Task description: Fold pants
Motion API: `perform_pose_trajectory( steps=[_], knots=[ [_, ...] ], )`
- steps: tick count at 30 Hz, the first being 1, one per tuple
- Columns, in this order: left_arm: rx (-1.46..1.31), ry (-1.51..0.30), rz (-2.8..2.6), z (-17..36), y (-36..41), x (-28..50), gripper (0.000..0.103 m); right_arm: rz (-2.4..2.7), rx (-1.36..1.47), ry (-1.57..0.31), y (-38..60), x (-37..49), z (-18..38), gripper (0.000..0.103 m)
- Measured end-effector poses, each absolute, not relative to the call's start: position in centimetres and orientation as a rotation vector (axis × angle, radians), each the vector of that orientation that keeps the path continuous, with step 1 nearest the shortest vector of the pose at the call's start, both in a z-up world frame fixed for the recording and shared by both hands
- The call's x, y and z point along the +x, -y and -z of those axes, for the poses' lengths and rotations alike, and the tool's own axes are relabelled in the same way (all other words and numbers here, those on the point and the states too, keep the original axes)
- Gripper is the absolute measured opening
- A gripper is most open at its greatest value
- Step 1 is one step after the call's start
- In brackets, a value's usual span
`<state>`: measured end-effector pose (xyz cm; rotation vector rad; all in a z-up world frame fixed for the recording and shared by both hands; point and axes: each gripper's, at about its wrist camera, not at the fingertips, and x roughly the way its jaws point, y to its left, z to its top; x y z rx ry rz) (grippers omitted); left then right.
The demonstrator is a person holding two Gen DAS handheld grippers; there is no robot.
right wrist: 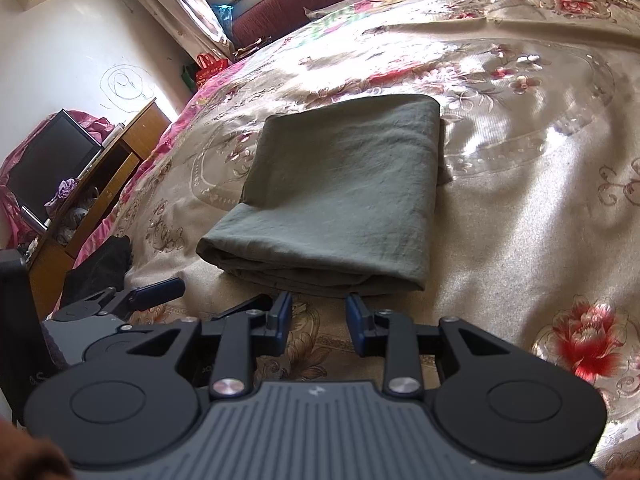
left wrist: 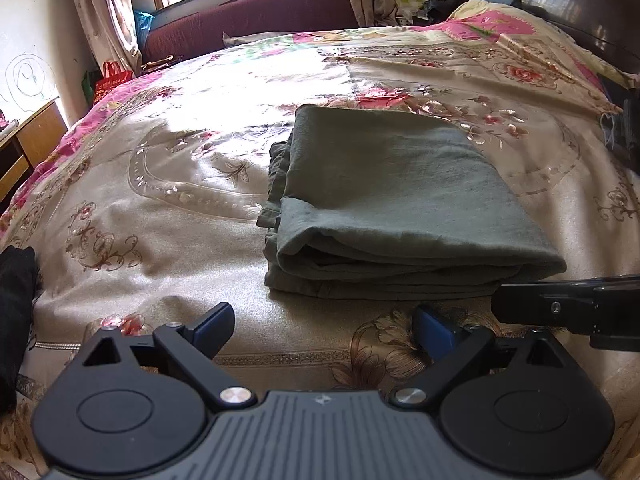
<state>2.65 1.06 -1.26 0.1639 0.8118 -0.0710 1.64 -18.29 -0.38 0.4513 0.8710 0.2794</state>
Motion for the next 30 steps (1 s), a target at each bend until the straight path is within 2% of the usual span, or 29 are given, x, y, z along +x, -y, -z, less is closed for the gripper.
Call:
perform_pose_trajectory(
  steps=[30],
  knots=[
    [0.187, -0.770, 0.039, 2.0, -0.9, 1.2, 0.103, -0.280, 0.413, -0.879, 17.5, 0.6, 1.3, 0.036]
  ],
)
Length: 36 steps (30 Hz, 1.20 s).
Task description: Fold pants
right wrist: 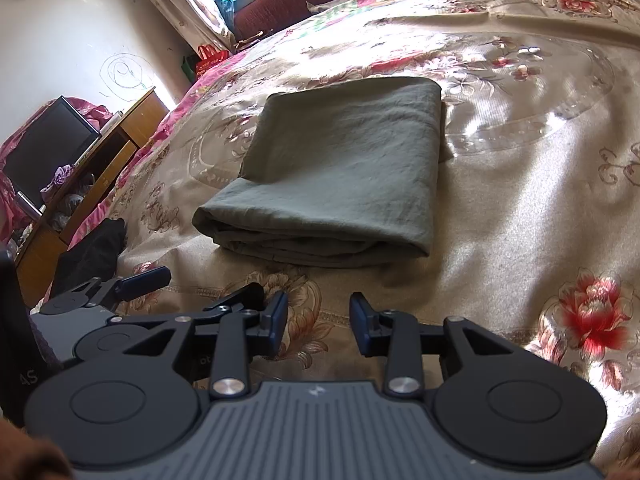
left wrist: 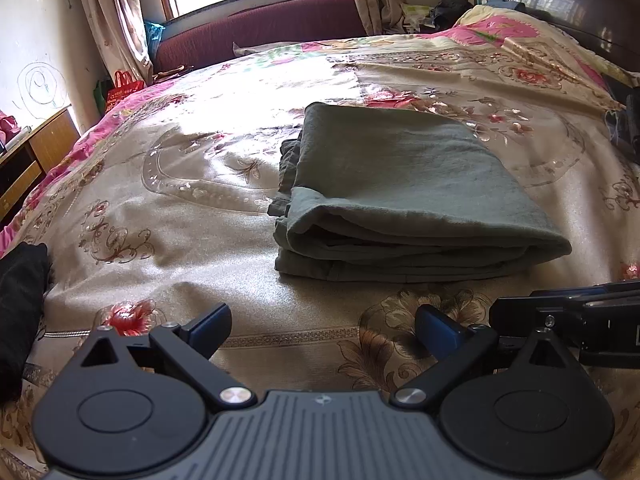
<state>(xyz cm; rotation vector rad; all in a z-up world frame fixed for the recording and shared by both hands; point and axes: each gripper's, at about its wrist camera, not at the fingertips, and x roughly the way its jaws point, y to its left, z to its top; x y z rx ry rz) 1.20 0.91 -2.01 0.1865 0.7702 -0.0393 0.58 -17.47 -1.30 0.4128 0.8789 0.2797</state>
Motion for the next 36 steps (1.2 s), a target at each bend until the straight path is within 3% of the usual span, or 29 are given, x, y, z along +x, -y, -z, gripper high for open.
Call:
perform_pose_trajectory(
  steps=[36],
  knots=[
    [0.194, -0.763, 0.040, 1.82, -0.76, 1.05, 0.103, -0.279, 0.410, -0.880, 17.38, 0.43, 1.39, 0.036]
  ],
)
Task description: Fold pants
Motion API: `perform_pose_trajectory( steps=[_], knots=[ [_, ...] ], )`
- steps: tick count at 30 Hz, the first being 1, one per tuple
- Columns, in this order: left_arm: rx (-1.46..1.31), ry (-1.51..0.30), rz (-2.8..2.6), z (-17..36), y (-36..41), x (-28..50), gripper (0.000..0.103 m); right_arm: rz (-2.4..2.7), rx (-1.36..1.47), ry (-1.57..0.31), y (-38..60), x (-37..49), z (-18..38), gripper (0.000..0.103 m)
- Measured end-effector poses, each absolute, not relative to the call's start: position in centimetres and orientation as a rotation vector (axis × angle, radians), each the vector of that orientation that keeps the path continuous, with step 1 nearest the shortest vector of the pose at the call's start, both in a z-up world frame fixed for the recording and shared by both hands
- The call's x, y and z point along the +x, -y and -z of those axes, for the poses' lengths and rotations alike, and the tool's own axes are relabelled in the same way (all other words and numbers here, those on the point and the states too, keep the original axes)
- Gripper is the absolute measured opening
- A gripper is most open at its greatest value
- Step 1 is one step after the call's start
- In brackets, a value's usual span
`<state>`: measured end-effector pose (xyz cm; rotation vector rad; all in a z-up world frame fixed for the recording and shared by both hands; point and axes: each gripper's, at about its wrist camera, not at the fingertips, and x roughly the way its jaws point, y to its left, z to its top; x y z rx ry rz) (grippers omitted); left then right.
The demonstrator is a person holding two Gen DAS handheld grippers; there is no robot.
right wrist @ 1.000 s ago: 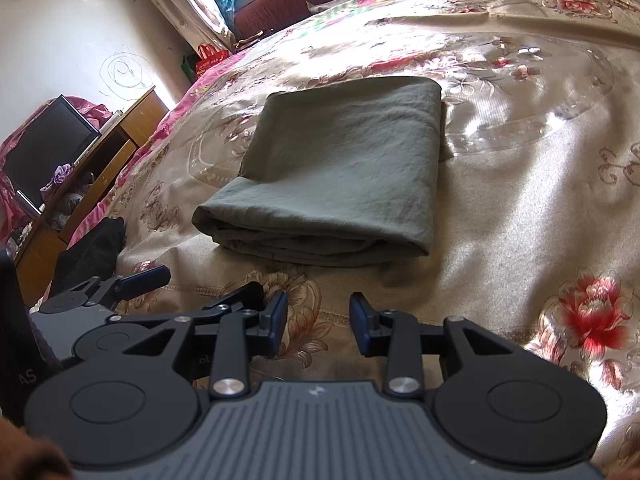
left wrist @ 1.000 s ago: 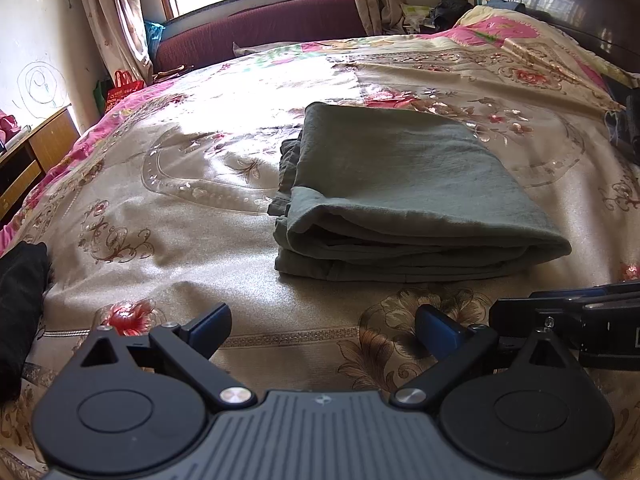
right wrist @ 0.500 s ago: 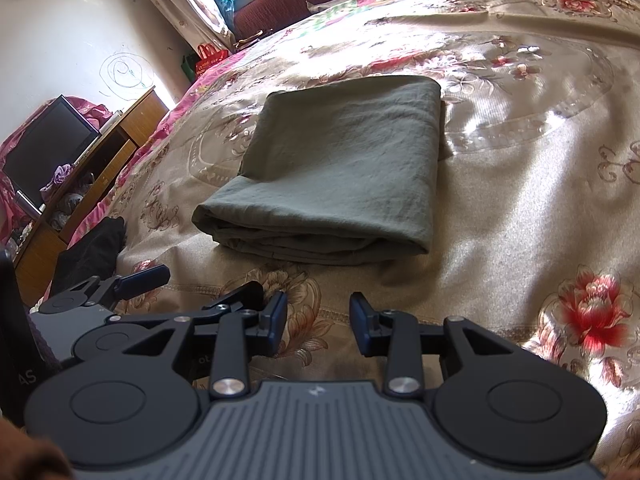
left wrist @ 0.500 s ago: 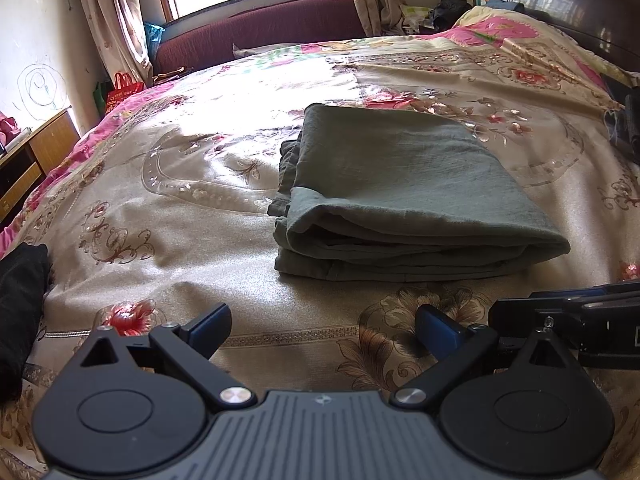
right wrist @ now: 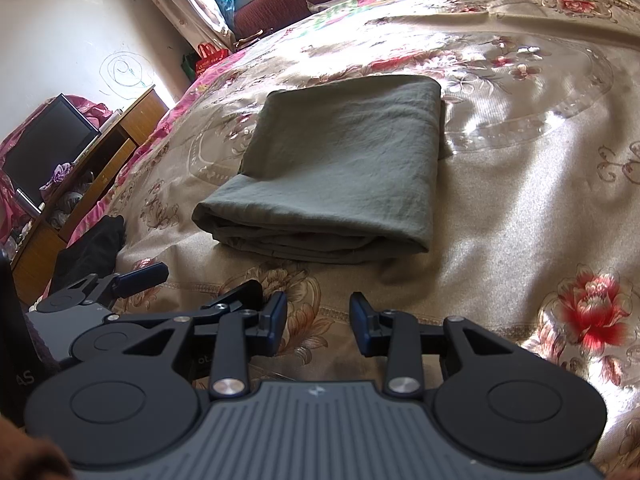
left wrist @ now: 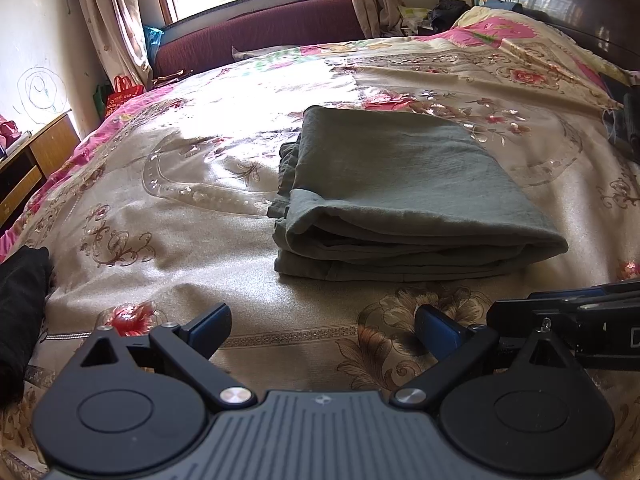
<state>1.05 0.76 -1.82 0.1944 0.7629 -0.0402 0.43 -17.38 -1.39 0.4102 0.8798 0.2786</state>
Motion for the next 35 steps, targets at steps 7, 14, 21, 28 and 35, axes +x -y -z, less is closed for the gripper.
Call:
perform_pose_trajectory(
  steps=[7, 14, 21, 28, 35],
  knots=[
    [0.196, -0.761, 0.040, 1.80, -0.74, 1.00, 0.103, -0.279, 0.410, -0.880, 17.37, 0.42, 1.39, 0.036],
    [0.196, -0.760, 0.041, 1.80, -0.73, 0.97, 0.103, -0.279, 0.410, -0.880, 17.37, 0.43, 1.39, 0.036],
    [0.197, -0.757, 0.039, 1.75, -0.72, 0.88, 0.103, -0.279, 0.410, -0.879, 17.37, 0.43, 1.38, 0.036],
    [0.206, -0.748, 0.034, 1.65, -0.63, 0.75, 0.103, -0.280, 0.411, -0.880, 17.38, 0.36, 1.44, 0.036],
    [0.208, -0.745, 0.034, 1.63, -0.66, 0.76, 0.103, -0.281, 0.413, -0.880, 17.39, 0.29, 1.46, 0.037]
  ],
)
